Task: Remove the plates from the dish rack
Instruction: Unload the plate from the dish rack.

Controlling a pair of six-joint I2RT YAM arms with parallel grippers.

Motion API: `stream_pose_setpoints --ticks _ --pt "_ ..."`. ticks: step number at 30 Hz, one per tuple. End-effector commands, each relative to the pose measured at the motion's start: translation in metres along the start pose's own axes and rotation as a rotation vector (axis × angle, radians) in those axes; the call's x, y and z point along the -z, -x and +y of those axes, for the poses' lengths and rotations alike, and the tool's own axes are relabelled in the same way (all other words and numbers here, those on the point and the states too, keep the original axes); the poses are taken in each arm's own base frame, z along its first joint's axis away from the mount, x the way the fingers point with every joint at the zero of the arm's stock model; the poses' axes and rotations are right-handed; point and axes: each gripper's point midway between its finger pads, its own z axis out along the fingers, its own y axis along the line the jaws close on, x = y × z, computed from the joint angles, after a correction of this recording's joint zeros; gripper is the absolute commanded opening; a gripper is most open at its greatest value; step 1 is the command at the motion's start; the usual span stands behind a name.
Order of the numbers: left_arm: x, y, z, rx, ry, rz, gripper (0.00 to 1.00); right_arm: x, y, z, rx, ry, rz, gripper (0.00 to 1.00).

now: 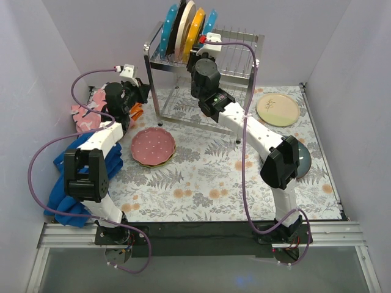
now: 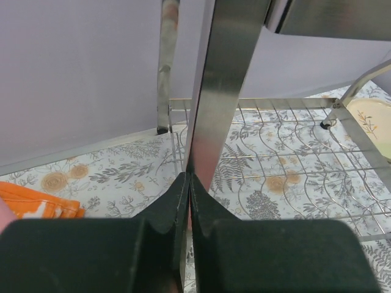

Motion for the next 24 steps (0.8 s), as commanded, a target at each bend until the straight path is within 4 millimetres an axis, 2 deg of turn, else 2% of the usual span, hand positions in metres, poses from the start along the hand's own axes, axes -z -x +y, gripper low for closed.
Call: stream_pose_setpoints --ticks 1,8,16,17,19,20,24 --pt "-0.004 0.007 -0.041 0.009 -0.153 -0.038 0.0 0.005 -0.001 -0.023 -0.004 -0.053 0.028 0.01" --pt "0.004 0.015 -0.044 0.023 -0.15 -0.052 0.0 0.019 0.033 -0.027 -0.049 -0.015 -0.015 0.01" --pt "0.014 0.035 -0.047 0.011 -0.136 -0.093 0.0 0.031 0.044 -0.022 -0.072 0.068 -0.028 0.01" --pt "0.015 0.037 -0.047 0.01 -0.132 -0.096 0.03 0.033 0.038 -0.023 -0.072 0.072 -0.018 0.01" --pt "0.02 0.044 -0.047 0.005 -0.119 -0.115 0.08 0.037 0.043 -0.023 -0.088 0.085 -0.021 0.01" --pt "0.021 0.046 -0.047 0.005 -0.114 -0.12 0.15 0.038 0.038 -0.024 -0.084 0.087 -0.012 0.01" --pt "0.031 0.062 -0.049 -0.008 -0.101 -0.157 0.29 0.046 0.042 -0.029 -0.099 0.094 -0.015 0.01"
